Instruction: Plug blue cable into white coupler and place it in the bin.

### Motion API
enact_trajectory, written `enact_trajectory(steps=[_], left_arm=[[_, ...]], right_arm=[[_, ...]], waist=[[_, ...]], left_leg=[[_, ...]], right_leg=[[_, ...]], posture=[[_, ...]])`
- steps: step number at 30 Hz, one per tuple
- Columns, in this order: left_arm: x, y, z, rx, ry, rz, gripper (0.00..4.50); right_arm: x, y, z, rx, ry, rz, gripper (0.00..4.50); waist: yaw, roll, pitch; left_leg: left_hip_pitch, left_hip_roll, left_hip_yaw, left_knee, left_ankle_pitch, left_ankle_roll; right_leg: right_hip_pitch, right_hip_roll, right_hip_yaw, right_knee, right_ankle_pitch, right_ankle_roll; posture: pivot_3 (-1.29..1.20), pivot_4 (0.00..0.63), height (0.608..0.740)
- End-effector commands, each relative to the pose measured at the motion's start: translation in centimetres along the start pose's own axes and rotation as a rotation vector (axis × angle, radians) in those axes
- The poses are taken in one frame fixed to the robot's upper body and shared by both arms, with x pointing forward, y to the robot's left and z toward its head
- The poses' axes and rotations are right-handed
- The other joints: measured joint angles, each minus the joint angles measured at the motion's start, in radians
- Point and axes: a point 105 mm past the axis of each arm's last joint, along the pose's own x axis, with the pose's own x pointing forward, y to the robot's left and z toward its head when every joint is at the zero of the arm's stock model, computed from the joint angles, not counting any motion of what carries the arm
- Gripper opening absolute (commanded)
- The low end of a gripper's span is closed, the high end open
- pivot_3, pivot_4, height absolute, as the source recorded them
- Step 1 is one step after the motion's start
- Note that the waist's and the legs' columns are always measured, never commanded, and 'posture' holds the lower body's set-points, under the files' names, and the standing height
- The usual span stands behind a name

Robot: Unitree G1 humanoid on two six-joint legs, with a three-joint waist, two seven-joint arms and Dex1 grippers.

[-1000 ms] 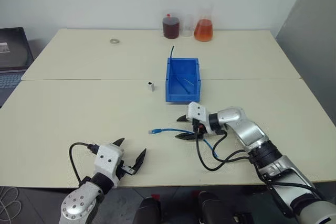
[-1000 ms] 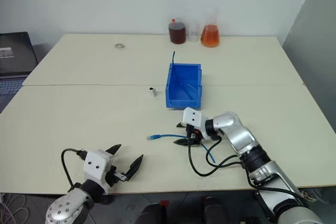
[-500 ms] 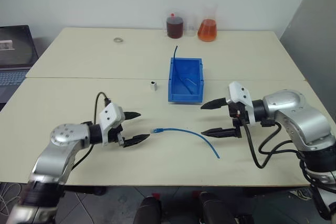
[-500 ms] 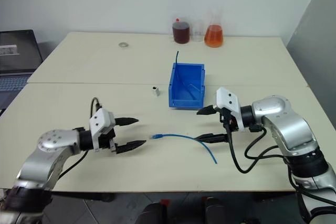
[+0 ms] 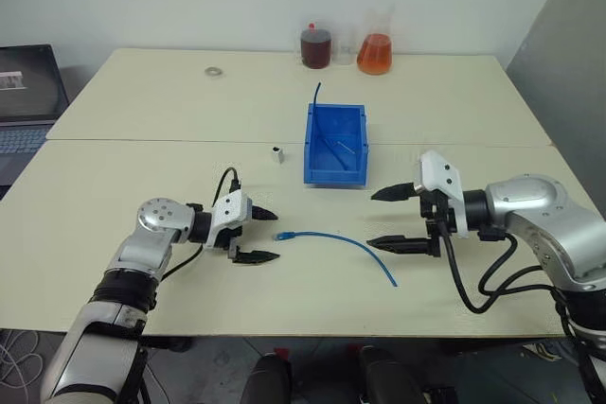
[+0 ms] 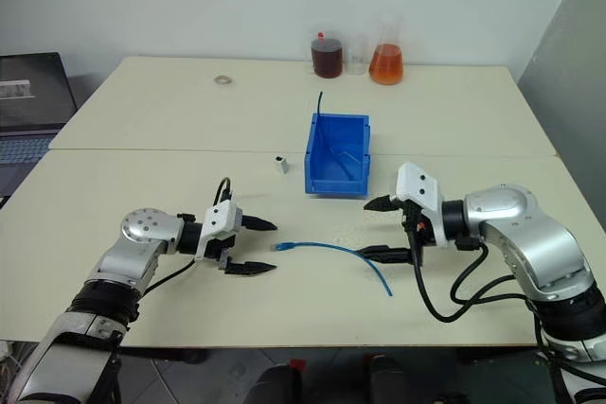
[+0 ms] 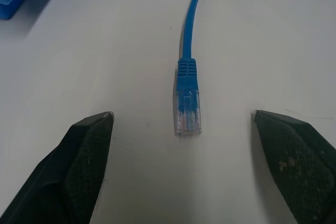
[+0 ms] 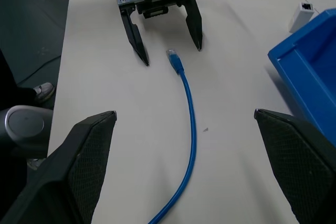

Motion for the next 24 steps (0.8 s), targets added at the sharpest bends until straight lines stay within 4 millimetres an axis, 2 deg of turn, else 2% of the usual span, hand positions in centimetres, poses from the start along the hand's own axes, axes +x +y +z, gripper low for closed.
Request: enact_trajectory(steps=[1, 10, 13, 14, 15, 16, 19, 20, 24], left_arm=[[0.6, -0.5, -0.2, 0.015, -0.006, -0.026, 4.11], [1.1, -0.9, 0.0, 0.004, -0.025, -0.037, 2.23], [0.8, -1.3, -0.6, -0.008, -0.005, -0.038, 1.62], [0.5, -1.6, -0.9, -0.014, 0.008, -0.041, 1.55], [0.2, -1.8, -1.2, -0.019, 0.017, -0.042, 1.12], [0.0, -1.9, -1.3, -0.023, 0.024, -0.041, 1.07], [-0.5, -1.9, -1.5, -0.032, 0.038, -0.025, 0.36], [-0.6, -1.9, -1.6, -0.035, 0.039, -0.019, 0.23], [-0.6, -2.1, -1.3, -0.056, 0.026, -0.01, 0.23]], right_arm=[[-0.8, 0.0, 1.0, -0.033, -0.027, -0.044, 4.5], [-0.9, -0.4, 0.8, -0.016, -0.026, -0.07, 4.5], [-0.8, -0.8, 0.9, -0.017, -0.031, -0.081, 4.5], [-0.8, -0.8, 0.7, -0.013, -0.027, -0.085, 4.5], [-0.8, -0.8, 0.5, -0.01, -0.025, -0.087, 4.5], [-0.8, -0.8, 0.4, -0.007, -0.023, -0.087, 4.5], [-0.8, -0.8, 0.4, -0.004, -0.024, -0.084, 4.5], [-0.7, -0.8, 0.4, -0.004, -0.027, -0.083, 4.5], [-0.5, -1.0, 0.5, -0.006, -0.035, -0.089, 4.5]], waist=[[0.0, 0.0, 0.0], [0.0, 0.0, 0.0], [0.0, 0.0, 0.0], [0.0, 0.0, 0.0], [-0.001, 0.0, 0.0], [-0.003, 0.0, 0.0], [-0.007, 0.0, 0.0], [-0.008, 0.0, 0.0], [-0.015, 0.0, 0.0]], left_leg=[[0.0, 0.0, 0.0, 0.0, 0.0, 0.0], [0.001, 0.0, 0.0, 0.001, 0.0, 0.0], [0.001, 0.0, 0.0, 0.001, 0.0, 0.0], [0.001, 0.0, 0.0, 0.001, 0.0, 0.0], [0.001, 0.0, 0.0, 0.001, 0.0, 0.0], [0.002, 0.0, 0.0, 0.001, 0.0, 0.0], [0.002, 0.0, 0.0, 0.001, 0.0, 0.0], [0.003, 0.0, 0.0, 0.001, 0.0, 0.0], [0.003, 0.001, 0.0, 0.001, 0.0, 0.001]], right_leg=[[0.0, 0.0, 0.0, 0.0, 0.0, 0.0], [0.0, 0.0, 0.0, 0.003, 0.0, 0.0], [0.0, 0.0, 0.0, 0.004, 0.0, 0.0], [0.0, 0.0, 0.0, 0.004, 0.0, 0.0], [0.0, 0.0, 0.0, 0.004, 0.0, 0.0], [0.0, 0.0, 0.0, 0.004, 0.0, 0.0], [0.0, 0.001, 0.001, 0.005, 0.0, 0.0], [0.0, 0.001, 0.0, 0.006, 0.0, 0.0], [0.0, 0.001, 0.001, 0.007, -0.001, -0.001]], posture=[[0.0, 0.15, 0.74], [0.0, 0.15, 0.74], [0.0, 0.15, 0.74], [0.0, 0.15, 0.74], [0.0, 0.15, 0.74], [0.0, 0.15, 0.74], [0.0, 0.15, 0.74], [0.0, 0.15, 0.74], [0.0, 0.15, 0.74]])
